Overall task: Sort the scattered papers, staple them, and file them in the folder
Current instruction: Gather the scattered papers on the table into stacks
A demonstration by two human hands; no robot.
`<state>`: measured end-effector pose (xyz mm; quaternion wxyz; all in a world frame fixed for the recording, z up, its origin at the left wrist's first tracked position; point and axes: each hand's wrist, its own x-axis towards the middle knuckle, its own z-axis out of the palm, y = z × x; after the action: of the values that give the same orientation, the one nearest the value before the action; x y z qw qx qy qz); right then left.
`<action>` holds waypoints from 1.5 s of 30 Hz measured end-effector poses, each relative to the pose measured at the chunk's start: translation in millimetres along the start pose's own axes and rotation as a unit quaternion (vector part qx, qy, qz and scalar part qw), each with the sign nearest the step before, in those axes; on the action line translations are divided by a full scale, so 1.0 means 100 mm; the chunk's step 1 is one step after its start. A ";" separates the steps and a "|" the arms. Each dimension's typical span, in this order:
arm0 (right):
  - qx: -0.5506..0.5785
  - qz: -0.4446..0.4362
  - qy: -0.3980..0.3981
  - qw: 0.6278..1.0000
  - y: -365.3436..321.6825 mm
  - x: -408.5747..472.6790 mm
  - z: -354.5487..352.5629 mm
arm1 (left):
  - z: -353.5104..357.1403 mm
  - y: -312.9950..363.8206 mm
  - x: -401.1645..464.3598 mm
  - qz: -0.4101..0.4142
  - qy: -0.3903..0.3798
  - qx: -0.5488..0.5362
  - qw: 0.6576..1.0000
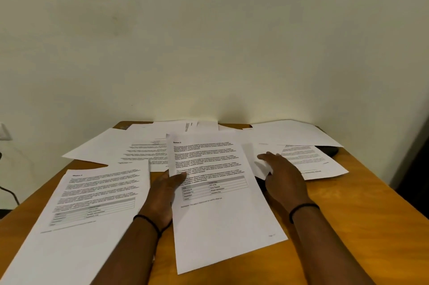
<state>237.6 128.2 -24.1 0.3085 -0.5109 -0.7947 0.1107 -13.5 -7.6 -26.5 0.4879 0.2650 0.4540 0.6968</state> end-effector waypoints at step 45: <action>0.259 0.088 0.348 0.897 -1.09 0.16 -1.18 | -0.02 -0.02 -0.03 0.027 0.029 -0.025 0.999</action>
<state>223.1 76.0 128.4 0.6759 -0.4870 -0.5312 0.1543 -13.3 -10.7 -29.0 0.4621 0.2445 0.4429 0.7284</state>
